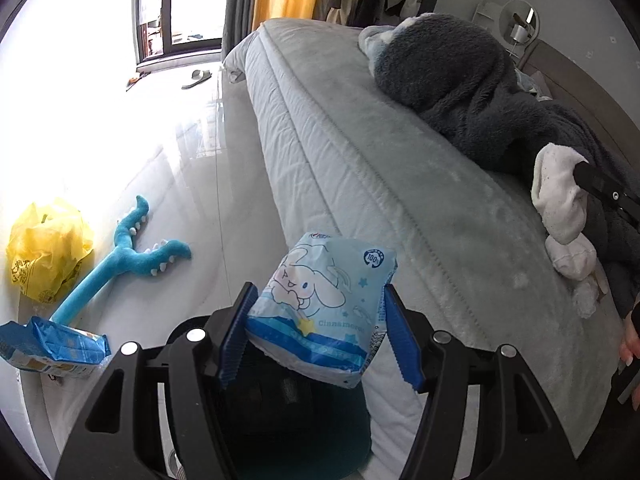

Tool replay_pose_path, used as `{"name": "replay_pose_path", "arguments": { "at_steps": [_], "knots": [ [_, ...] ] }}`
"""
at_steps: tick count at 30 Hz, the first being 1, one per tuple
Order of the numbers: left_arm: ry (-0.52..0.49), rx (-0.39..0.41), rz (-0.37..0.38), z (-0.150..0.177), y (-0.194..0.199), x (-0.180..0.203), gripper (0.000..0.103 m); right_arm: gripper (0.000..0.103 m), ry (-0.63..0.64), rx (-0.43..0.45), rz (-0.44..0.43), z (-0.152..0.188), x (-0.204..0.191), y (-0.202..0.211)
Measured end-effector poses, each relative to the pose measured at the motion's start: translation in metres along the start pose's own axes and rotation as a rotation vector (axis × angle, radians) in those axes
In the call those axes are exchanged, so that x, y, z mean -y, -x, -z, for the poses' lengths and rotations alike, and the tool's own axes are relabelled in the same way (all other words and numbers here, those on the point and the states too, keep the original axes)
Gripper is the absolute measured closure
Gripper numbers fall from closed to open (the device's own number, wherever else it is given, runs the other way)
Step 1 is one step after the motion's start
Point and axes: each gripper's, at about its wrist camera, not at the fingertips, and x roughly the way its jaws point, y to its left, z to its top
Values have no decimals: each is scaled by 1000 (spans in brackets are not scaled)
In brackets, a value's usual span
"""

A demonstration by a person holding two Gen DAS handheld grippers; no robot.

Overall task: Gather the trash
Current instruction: 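Carry the tissue packet and white sock over the black bin, then open the left tool to drop the tissue packet into the bin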

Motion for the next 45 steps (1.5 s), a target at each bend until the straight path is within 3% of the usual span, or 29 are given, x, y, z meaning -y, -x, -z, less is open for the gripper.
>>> {"name": "replay_pose_path", "arguments": {
  "at_steps": [15, 32, 38, 45],
  "knots": [
    [120, -174, -58, 36, -20, -73, 38, 80, 28, -66, -138, 0, -69, -51],
    [148, -420, 3, 84, -49, -116, 37, 80, 111, -226, -246, 27, -148, -111],
    [163, -437, 32, 89, -43, -125, 27, 80, 125, -318, -256, 44, -160, -137],
    [172, -390, 38, 83, -25, -134, 22, 80, 148, -395, -249, 68, -176, -161]
  ]
}}
